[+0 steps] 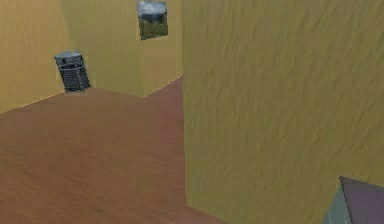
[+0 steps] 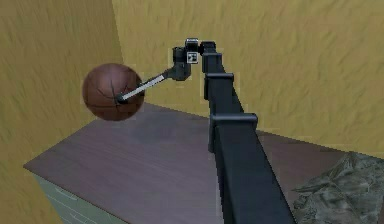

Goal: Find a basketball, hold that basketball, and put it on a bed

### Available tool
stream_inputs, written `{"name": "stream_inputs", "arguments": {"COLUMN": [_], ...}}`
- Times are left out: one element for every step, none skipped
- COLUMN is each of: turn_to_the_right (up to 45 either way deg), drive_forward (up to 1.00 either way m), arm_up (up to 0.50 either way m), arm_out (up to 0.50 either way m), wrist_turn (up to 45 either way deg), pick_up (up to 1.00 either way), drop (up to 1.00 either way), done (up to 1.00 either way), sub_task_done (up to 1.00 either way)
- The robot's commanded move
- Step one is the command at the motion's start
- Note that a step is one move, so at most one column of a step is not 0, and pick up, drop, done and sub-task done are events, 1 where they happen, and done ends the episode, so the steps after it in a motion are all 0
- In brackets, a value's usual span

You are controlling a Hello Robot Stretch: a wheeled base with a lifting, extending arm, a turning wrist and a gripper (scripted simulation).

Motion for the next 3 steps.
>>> {"name": "stream_inputs", "arguments": {"turn_to_the_right": [0.0, 0.0, 0.0], "drive_forward": [0.00, 0.00, 0.00], "arm_up": [0.00, 0.00, 0.00], "arm_out": [0.00, 0.00, -0.48], "wrist_turn": [-45.0, -12.0, 0.0], "pick_up": [0.00, 0.00, 0.00], "drop": [0.00, 0.00, 0.00], "done": [0.00, 0.00, 0.00], "sub_task_done": [0.00, 0.00, 0.00]}}
